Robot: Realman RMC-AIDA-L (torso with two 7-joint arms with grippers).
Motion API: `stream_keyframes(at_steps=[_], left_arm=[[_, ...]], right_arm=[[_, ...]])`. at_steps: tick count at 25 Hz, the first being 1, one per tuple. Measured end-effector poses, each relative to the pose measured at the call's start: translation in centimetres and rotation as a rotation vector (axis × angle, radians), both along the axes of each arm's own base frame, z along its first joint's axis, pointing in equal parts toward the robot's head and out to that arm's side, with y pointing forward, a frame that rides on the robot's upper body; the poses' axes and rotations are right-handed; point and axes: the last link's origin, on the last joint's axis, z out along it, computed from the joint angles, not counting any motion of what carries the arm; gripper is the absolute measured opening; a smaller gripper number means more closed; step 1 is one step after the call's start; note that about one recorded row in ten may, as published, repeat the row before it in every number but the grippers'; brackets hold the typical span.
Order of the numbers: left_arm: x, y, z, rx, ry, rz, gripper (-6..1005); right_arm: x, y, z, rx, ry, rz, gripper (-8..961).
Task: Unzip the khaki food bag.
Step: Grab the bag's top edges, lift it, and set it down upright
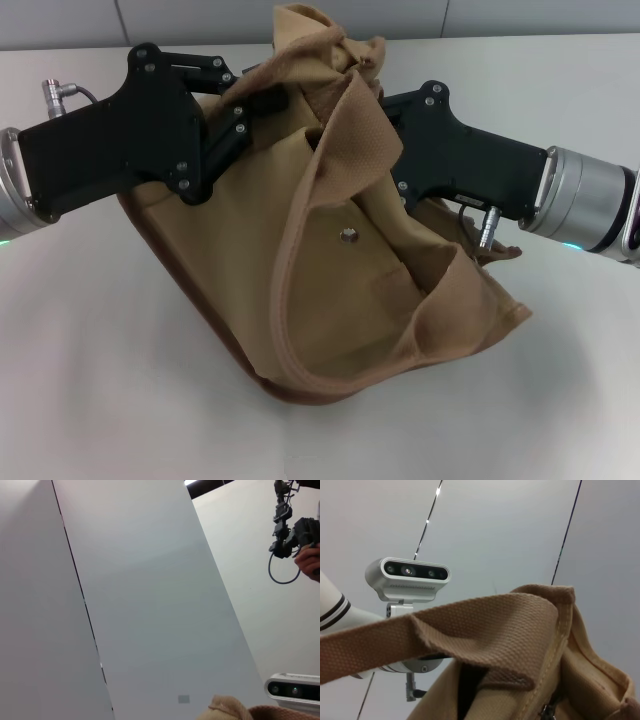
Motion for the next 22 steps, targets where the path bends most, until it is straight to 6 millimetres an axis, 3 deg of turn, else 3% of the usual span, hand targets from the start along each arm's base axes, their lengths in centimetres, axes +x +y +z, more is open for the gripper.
stream_keyframes(at_steps=[8,16,18,22], left_arm=[[0.0,0.1,0.2,0.014,-0.012,0.006,69],[-0.1,0.3,0.5,0.033,-0.029,0.022,70],[-0.1,0.3,0.5,0.036,-0.031,0.024,70],[0.1,0.4,0.4,0.033,-0.028,0.020,70]], right_arm=[[0.5,-1.0,0.3,-0.014,0.015,0.016,0],[4.2,-4.1,2.1,-0.010,0.009,-0.039,0],[5.3,-5.6,2.7,-0.011,0.027,-0.057,2],[6.0,-6.4,3.2,0.006,0.055,-0.082,9]])
